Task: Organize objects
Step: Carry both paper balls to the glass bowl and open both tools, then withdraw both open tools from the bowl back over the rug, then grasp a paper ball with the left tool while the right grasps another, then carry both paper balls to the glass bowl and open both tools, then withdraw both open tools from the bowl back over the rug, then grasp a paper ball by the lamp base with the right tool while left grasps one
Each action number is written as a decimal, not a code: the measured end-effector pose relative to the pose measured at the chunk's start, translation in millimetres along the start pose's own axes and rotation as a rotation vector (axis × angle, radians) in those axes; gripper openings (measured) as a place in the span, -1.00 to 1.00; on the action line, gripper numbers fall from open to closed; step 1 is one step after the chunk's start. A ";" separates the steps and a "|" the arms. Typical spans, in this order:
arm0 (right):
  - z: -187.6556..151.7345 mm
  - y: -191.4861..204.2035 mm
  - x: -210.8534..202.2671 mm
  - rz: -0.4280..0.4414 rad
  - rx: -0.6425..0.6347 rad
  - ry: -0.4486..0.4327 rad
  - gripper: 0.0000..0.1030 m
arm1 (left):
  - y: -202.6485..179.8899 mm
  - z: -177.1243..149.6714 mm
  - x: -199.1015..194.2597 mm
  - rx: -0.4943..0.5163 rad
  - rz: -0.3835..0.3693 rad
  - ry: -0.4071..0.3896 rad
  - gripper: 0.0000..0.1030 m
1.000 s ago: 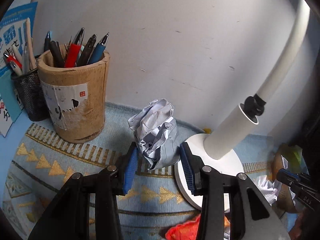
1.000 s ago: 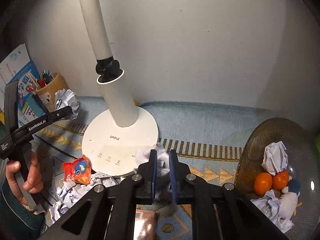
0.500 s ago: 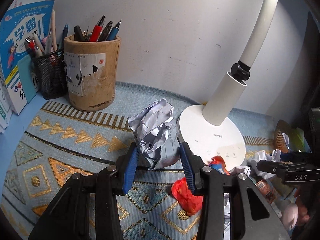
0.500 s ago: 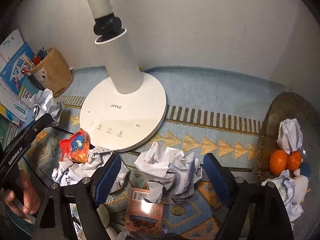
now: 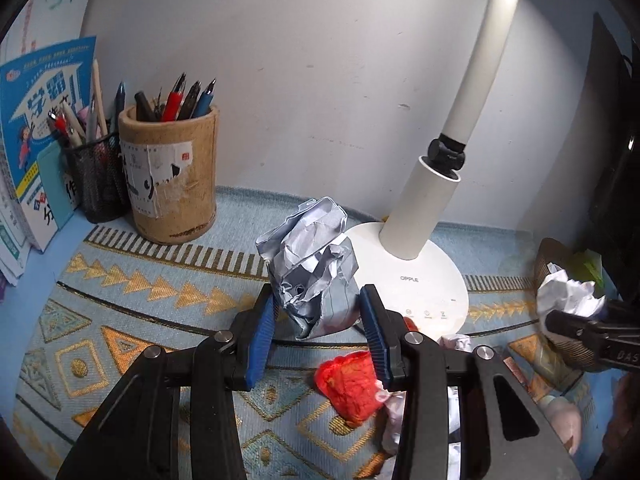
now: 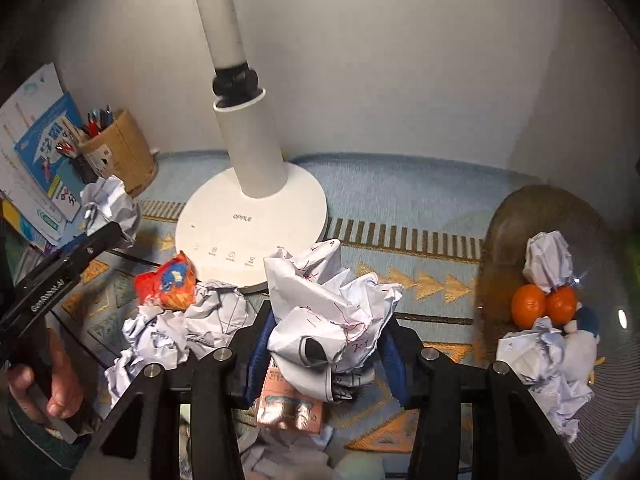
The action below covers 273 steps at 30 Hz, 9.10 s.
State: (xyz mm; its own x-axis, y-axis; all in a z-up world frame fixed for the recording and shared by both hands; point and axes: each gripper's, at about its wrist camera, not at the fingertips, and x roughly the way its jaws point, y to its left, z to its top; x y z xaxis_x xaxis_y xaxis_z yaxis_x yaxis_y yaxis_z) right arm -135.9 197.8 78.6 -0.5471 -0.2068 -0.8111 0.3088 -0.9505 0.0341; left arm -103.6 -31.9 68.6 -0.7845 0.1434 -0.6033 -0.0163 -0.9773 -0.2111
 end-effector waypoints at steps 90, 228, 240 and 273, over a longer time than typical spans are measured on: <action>-150.1 95.4 -41.5 0.318 0.038 0.012 0.74 | 18.4 -63.3 -10.5 -0.124 -0.348 0.384 0.96; -151.0 -102.3 -111.6 0.310 0.473 -0.245 0.81 | -62.0 -6.6 -134.6 0.055 -0.129 -0.087 0.98; -178.5 -22.2 -78.0 0.215 0.204 -0.227 0.81 | 37.9 -107.2 -102.0 -0.077 0.122 0.084 0.98; -6.7 17.4 -49.4 0.230 0.015 -0.044 0.56 | -18.1 -36.7 6.1 -0.093 -0.235 0.265 0.83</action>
State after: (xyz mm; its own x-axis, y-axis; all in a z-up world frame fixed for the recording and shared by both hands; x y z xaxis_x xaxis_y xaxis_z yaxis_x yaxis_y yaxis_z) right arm -98.3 193.1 115.4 -0.4976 -0.4279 -0.7545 0.4182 -0.8804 0.2235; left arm -85.4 -7.6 40.5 -0.5781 0.4097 -0.7057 -0.1112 -0.8963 -0.4292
